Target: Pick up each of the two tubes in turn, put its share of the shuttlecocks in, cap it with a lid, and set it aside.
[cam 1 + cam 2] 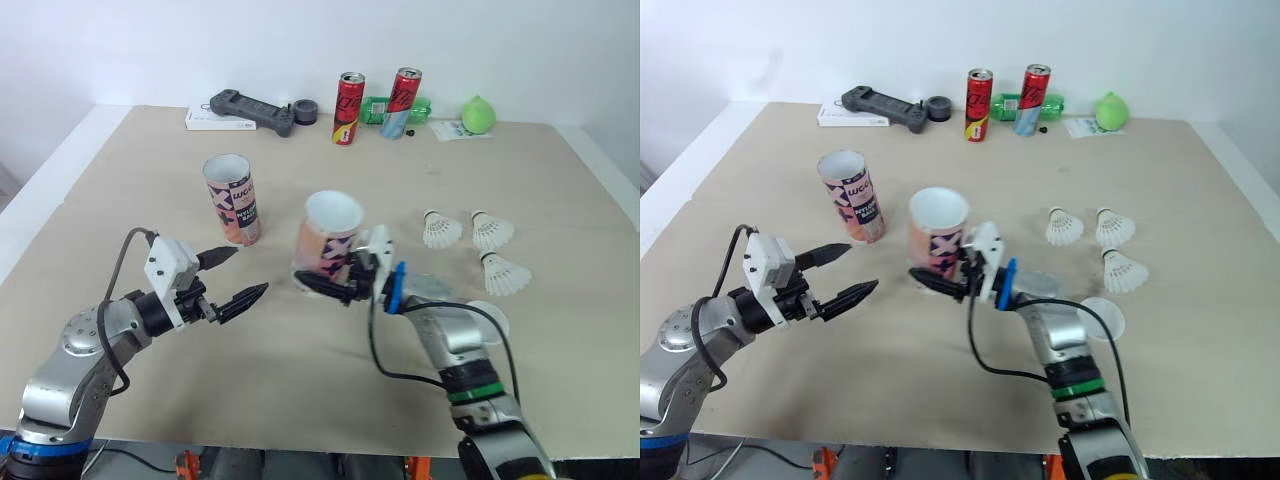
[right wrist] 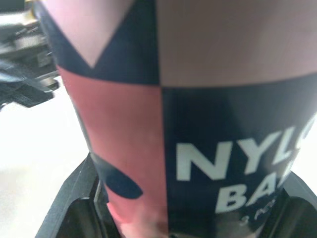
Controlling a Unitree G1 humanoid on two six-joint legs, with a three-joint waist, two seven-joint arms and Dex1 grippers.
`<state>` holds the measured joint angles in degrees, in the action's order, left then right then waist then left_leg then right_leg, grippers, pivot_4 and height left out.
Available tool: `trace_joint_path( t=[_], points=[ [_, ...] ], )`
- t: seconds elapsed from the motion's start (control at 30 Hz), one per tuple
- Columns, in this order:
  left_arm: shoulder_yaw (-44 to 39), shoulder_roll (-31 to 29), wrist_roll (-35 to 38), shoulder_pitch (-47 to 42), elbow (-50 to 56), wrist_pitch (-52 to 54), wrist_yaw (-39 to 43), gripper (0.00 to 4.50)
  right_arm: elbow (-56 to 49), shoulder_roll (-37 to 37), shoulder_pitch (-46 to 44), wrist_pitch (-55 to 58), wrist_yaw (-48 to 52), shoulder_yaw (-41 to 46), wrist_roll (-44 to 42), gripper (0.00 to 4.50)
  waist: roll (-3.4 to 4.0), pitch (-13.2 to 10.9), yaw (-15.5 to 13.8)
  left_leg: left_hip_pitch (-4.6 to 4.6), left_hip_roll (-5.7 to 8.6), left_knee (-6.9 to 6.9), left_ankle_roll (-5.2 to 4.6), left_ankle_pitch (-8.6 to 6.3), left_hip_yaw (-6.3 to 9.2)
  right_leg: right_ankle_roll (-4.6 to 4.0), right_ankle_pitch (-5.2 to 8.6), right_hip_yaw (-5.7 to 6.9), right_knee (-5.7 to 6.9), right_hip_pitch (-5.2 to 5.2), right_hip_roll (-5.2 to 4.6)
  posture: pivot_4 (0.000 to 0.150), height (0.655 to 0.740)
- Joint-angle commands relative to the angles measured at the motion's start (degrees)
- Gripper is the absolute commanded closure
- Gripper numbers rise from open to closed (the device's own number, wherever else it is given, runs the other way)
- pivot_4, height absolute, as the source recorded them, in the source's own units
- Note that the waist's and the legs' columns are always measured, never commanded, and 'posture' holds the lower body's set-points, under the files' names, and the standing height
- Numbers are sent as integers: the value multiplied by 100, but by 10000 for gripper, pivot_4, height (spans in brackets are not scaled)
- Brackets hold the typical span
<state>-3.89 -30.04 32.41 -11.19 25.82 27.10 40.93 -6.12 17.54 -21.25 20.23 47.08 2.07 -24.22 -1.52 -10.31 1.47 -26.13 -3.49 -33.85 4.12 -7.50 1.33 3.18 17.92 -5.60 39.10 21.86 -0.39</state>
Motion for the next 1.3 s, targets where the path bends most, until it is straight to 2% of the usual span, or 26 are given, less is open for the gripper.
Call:
trace_joint_path(
  t=[0.03, 0.13, 0.23, 0.4, 0.57, 0.83, 1.17, 1.3],
  points=[
    [538, 384, -96, -530, -83, 39, -146, 0, -1205, 341, 292, 490, -993, 1101, -313, 14716, -1, 0, -8, -2, 1, -10, 0, 0, 4, 1, 0, 2, 4, 0, 0, 1500, 7400],
    [1190, 883, -373, -1040, -560, -115, -55, 0, -1475, 529, 520, 709, -1928, 2256, -470, 14716, 6, 1, -43, -5, 4, -23, -1, 1, 2, 9, -6, -4, 5, -2, 2, 1500, 7400],
    [1741, 1458, -736, -1571, -1275, -439, 74, 0, -1306, 697, 719, 645, -2519, 3125, -468, 14716, 7, 3, -32, -6, 14, -43, -8, 1, 8, 18, -10, -3, 3, -16, -2, 1500, 7400],
    [2343, 2348, -1183, -2212, -2463, -1184, 421, 0, -214, 919, 920, 198, -3013, 4066, -338, 14716, 16, 7, 14, 3, 17, -45, -19, 2, 4, 20, -12, -12, 4, -22, 0, 1500, 7400],
    [2475, 2788, -1264, -2410, -2858, -1357, 601, 0, 1293, 1271, 920, -735, -3217, 4296, 81, 14716, 51, 19, 56, 18, 20, -45, -31, -5, -12, 23, -10, -31, 4, -31, -1, 1500, 7400],
    [2643, 2817, -1536, -2313, -2882, -1517, 715, 0, 2949, 1445, 774, -1814, -3630, 4355, 272, 14716, 75, 30, 122, 43, 29, -44, -35, -6, -17, 36, -6, -46, 4, -56, -2, 1500, 7400],
    [2579, 2810, -1640, -2090, -2716, -1443, 537, 0, 3808, 1480, 663, -2062, -3575, 4079, 174, 14716, 74, 31, 127, 60, 49, -50, -49, 3, -17, 73, -1, -78, 3, -81, -2, 1500, 7400],
    [2585, 2808, -1675, -1961, -2648, -1432, 457, 0, 3678, 1498, 745, -2079, -3557, 3979, 187, 923, 75, 31, 126, 63, 51, -51, -61, 11, -15, 85, 0, -78, 3, -87, -2, 1500, 7400]
  ],
)
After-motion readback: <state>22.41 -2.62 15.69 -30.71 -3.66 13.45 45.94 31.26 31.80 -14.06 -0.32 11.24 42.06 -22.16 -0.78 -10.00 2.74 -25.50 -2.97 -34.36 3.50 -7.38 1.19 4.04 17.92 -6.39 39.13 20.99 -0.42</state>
